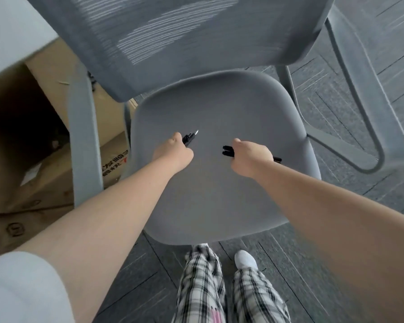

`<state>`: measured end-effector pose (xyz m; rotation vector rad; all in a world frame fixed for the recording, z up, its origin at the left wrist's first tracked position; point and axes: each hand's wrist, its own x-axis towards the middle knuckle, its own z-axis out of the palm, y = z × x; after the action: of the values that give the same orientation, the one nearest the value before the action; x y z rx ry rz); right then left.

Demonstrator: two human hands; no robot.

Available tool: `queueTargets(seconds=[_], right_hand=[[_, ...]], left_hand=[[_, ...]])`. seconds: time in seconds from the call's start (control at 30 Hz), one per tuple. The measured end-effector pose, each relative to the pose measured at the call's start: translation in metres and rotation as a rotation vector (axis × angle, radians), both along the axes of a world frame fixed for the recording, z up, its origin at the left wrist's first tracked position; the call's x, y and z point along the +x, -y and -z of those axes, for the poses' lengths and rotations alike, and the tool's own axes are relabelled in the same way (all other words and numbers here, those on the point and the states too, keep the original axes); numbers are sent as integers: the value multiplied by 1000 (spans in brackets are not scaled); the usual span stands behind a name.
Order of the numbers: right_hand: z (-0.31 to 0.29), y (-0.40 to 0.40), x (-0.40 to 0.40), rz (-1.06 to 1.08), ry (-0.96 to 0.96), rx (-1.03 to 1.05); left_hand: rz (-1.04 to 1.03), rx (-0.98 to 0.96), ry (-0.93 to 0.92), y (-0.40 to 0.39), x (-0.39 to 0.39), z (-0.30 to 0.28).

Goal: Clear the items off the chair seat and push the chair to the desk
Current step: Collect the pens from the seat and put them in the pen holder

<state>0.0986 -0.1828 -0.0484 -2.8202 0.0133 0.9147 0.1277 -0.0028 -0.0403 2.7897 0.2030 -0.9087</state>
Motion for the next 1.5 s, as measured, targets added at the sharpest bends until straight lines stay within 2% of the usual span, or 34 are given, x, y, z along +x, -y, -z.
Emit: queueTargets(seconds=[0.2, 0.33, 0.43, 0.57, 0.7, 0.8, 0.87, 1.03, 1.27, 1.5], right_hand=[[-83, -1, -23, -83, 3, 81], [-148, -7, -51, -25, 42, 265], [-197, -27, -71, -88, 64, 382], [-263, -76, -100, -229, 57, 525], [-318, -141, -146, -305, 34, 744], [-351, -190, -189, -293, -57, 900], [-369, -219, -222, -298, -149, 1003], [-396, -282, -306, -335, -374, 1197], [-412, -361, -445, -399, -568, 1203], [-415, -432, -613, -572, -693, 1216]], left_hand=[[-109, -208, 65, -8, -52, -88], [-353, -407, 160, -16, -106, -158], [-526, -573, 232, -30, -151, -207], [-691, -691, 369, -51, -211, -271], [-832, -716, 534, -82, -270, -318], [-1084, -906, 650, -109, -323, -351], [-1157, -977, 749, -131, -364, -366], [-1303, -995, 960, -182, -476, -388], [-1477, -925, 1176, -232, -648, -406], [-1608, -800, 1320, -273, -814, -406]])
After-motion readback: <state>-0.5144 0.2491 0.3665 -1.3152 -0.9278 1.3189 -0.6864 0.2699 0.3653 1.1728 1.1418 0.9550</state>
